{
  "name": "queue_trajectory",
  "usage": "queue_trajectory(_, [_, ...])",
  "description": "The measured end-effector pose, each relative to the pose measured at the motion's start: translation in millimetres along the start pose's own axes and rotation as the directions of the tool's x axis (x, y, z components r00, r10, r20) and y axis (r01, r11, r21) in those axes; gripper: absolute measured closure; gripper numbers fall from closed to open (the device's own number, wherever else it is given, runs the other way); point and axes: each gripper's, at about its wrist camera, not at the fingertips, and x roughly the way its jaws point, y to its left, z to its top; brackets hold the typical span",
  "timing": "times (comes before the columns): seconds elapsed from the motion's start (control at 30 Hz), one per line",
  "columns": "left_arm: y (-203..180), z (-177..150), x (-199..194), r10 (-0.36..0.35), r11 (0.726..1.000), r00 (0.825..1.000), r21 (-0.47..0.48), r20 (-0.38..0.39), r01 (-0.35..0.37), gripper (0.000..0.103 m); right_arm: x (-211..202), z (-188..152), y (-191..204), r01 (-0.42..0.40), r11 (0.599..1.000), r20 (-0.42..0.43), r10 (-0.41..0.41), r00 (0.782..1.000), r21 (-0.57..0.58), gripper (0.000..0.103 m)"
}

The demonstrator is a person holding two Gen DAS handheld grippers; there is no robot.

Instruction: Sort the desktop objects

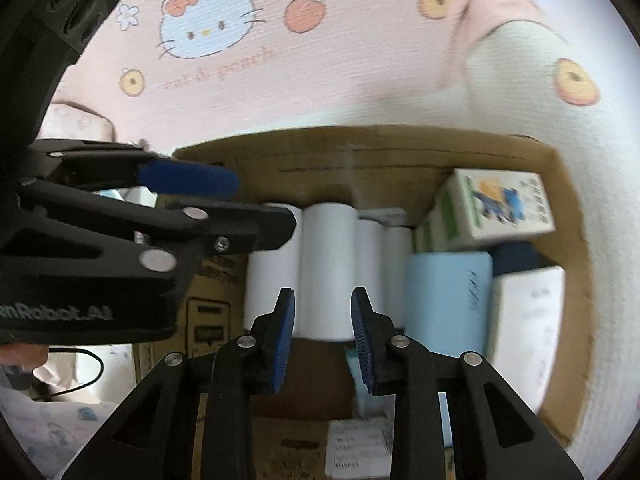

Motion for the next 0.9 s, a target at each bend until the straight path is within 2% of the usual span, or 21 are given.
queue_trajectory(0.07, [-4,-10,-8,0.013,0.999,0.999,0.042,0.053,-0.015,0.040,4,1,7,0.035,0.999,0.001,-0.035,0.999,-0.009,0.077])
queue_trajectory(0.23, [-18,-28,-22,0.034,0.991,0.992,0.124,0.118,-0.048,0.040,-8,-19,11,0.120,0.993,0.009,-0.120,0.993,-0.018,0.077])
queue_trajectory(0.3, [-19,-36,-32,0.037,0.989,0.983,0.132,0.180,-0.062,0.040,-20,-27,19,0.140,0.990,0.037,-0.140,0.989,0.001,0.077])
queue_trajectory(0.33, [-20,-43,-39,0.034,0.988,0.971,0.136,0.236,-0.068,0.039,-27,-32,22,0.141,0.990,0.061,-0.141,0.988,0.013,0.077])
queue_trajectory(0.4, [-21,-50,-45,0.017,0.986,0.959,0.153,0.282,-0.062,0.038,-34,-38,25,0.108,0.994,0.113,-0.111,0.987,0.029,0.077])
queue_trajectory(0.5, [-21,-57,-48,0.022,0.987,0.960,0.149,0.278,-0.066,0.036,-19,-27,24,0.092,0.994,0.105,-0.098,0.990,0.064,0.077])
queue_trajectory(0.63, [-11,-66,-52,-0.016,0.994,0.967,0.107,0.254,-0.012,0.036,-29,-29,47,0.176,0.984,0.098,-0.178,0.979,0.034,0.077])
queue_trajectory(0.8, [11,-81,-75,-0.012,0.999,0.948,0.048,0.317,-0.004,0.033,-41,-35,64,0.214,0.977,0.140,-0.211,0.967,-0.002,0.077])
queue_trajectory(0.9, [25,-85,-86,-0.012,1.000,0.954,-0.020,0.300,0.019,0.033,-43,-31,69,0.203,0.979,0.142,-0.203,0.969,0.013,0.077])
